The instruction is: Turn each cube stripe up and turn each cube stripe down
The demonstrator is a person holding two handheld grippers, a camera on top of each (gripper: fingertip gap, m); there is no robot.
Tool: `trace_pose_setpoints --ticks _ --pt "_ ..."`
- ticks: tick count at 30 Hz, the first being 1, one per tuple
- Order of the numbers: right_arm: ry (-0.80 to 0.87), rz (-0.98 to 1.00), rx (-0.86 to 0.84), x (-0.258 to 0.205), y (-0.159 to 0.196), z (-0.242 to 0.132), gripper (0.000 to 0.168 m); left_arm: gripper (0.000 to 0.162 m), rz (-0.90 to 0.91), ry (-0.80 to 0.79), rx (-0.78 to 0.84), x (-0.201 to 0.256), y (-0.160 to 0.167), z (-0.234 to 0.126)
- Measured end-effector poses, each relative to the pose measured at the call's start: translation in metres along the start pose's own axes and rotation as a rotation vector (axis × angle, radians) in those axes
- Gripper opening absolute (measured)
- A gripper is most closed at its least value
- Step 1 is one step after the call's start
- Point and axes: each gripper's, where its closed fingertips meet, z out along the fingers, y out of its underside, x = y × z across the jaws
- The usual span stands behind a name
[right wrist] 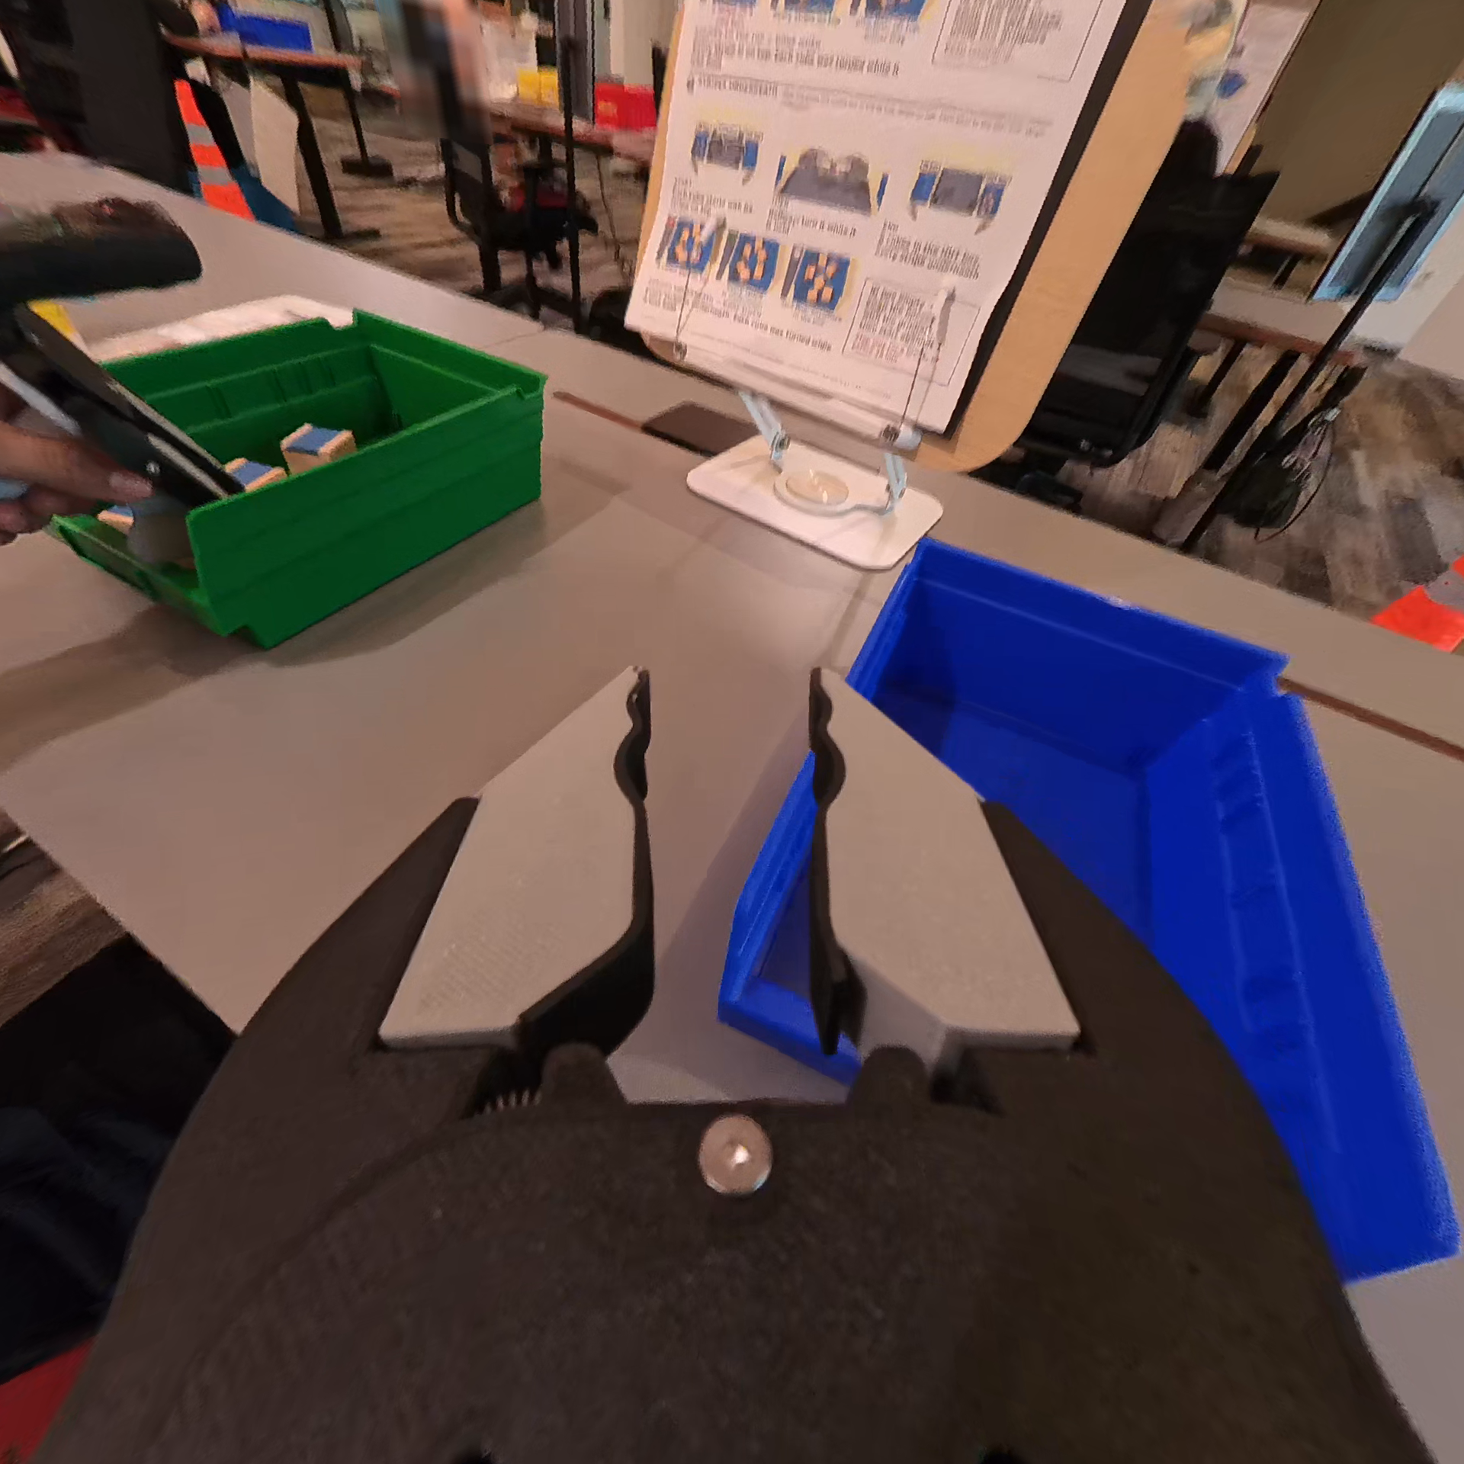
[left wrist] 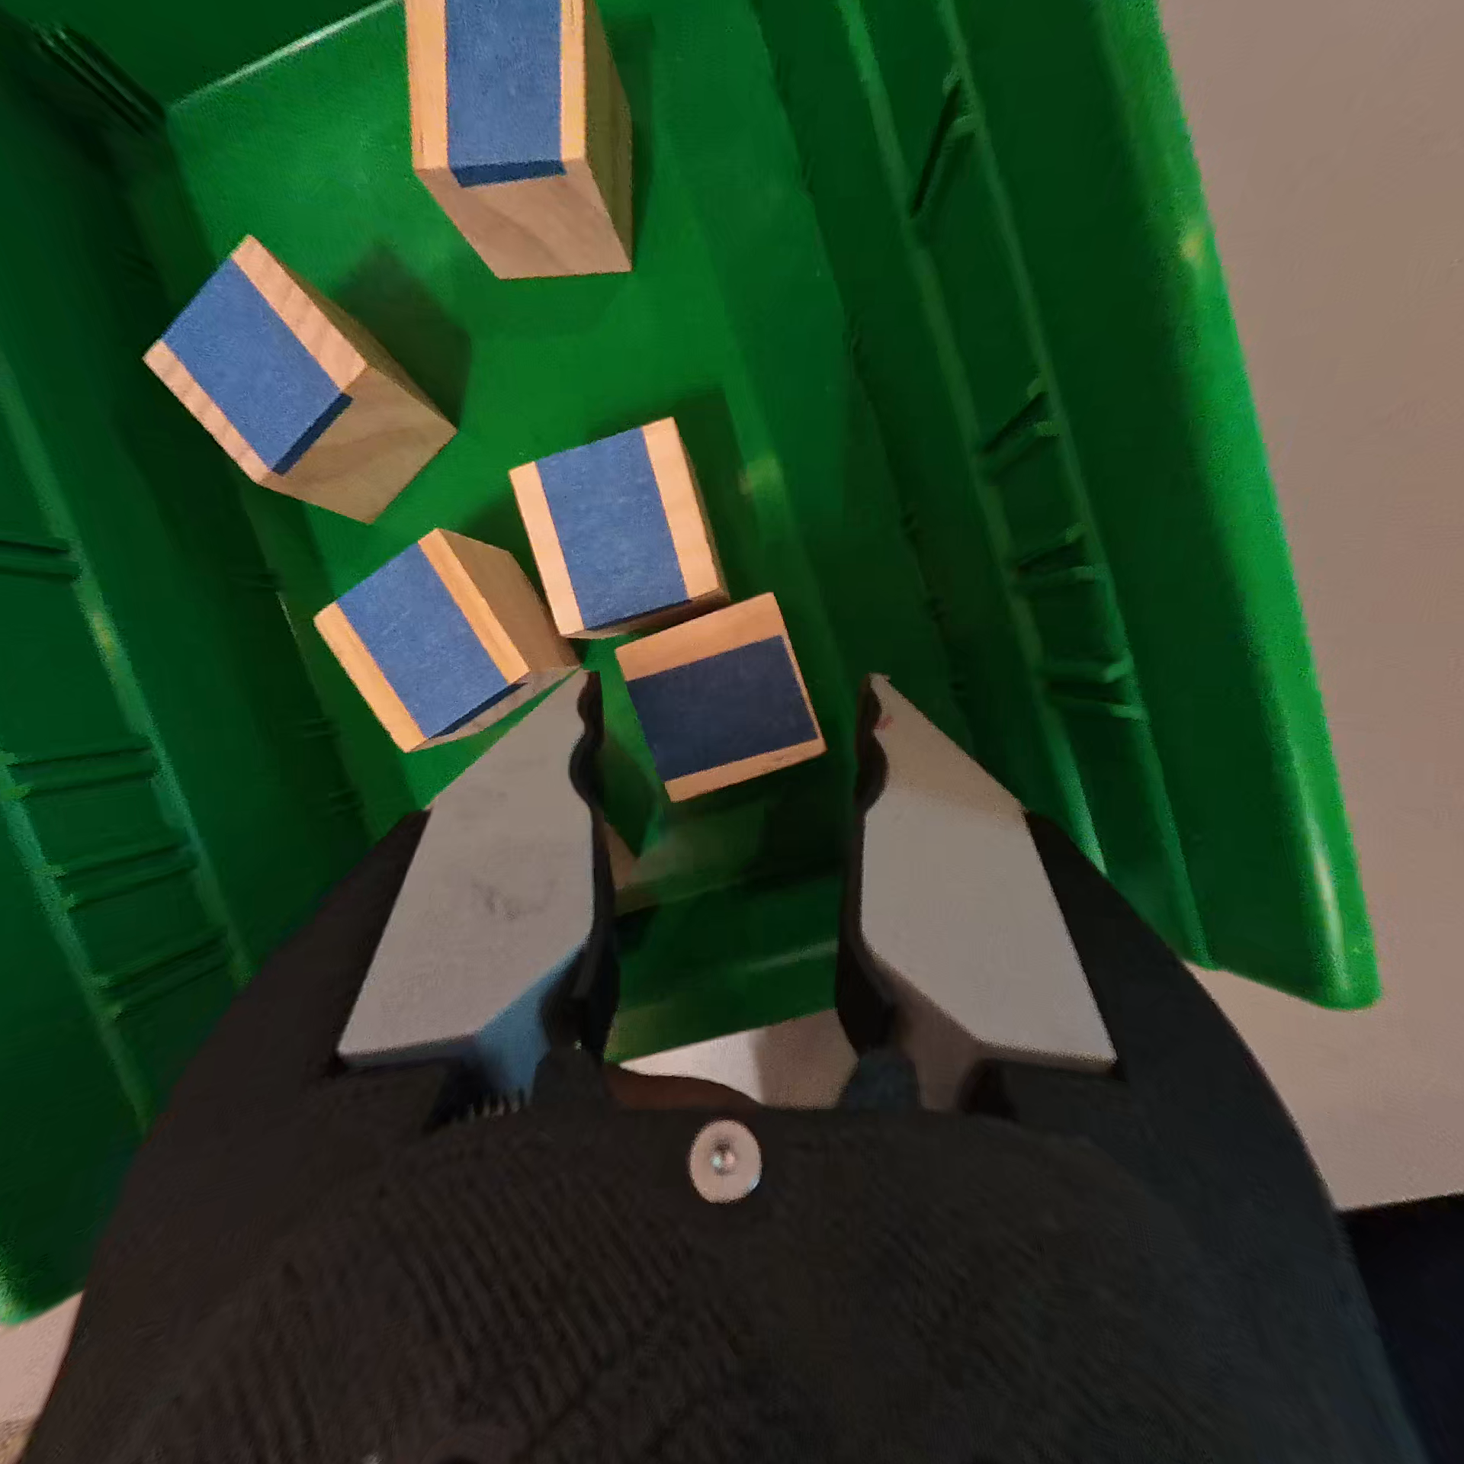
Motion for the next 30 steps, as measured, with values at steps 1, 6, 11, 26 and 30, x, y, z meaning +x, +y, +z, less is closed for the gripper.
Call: trace_pose_setpoints --ticks 1,6,11,26,30 --pt "-0.012 0.009 -0.044 -0.001 0.008 0.003 0.038 0.062 -0.011 0.014 -0.01 0.0 0.001 0.001" --pt "-0.03 -0.031 -0.262 -0.001 0.047 0.009 0.039 0.055 -0.046 0.074 -0.048 -0.003 0.003 0.006" --pt "-0.064 -0.021 -0.416 -0.003 0.078 0.013 0.04 0.049 -0.042 0.086 -0.101 -0.008 0.003 0.019" --pt "0.113 0.018 -0.334 0.027 0.083 0.053 0.034 0.046 0.382 -0.015 0.328 0.039 -0.025 -0.076" --pt "0.076 0.074 -0.171 0.023 0.045 0.032 0.037 0.046 0.552 0.029 0.601 0.098 -0.023 -0.141"
